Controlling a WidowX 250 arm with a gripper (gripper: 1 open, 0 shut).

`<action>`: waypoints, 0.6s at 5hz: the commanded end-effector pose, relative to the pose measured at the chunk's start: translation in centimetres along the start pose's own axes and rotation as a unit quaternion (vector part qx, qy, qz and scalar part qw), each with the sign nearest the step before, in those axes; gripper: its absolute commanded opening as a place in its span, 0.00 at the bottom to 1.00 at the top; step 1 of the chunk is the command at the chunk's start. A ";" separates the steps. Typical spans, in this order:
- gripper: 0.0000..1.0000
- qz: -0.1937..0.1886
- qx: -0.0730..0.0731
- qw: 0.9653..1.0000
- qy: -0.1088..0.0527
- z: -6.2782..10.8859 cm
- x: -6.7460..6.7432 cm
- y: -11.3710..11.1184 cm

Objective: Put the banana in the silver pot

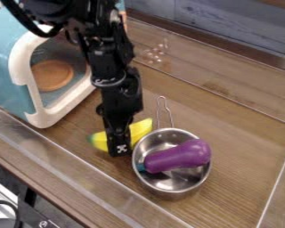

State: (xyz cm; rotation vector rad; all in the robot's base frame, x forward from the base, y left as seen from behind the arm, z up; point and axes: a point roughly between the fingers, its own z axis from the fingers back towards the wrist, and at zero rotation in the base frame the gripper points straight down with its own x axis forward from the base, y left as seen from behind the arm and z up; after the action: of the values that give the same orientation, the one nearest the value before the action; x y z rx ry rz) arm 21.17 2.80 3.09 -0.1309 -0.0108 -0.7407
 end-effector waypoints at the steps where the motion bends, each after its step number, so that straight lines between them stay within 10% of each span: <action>1: 0.00 -0.010 0.002 1.000 -0.006 2.0 0.2 -0.2; 3: 0.00 -0.037 -0.005 0.999 0.002 4.0 0.6 -1.1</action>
State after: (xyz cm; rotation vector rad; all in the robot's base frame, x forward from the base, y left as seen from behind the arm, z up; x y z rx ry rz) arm 20.13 1.97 6.15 -0.1707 0.0351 -0.8074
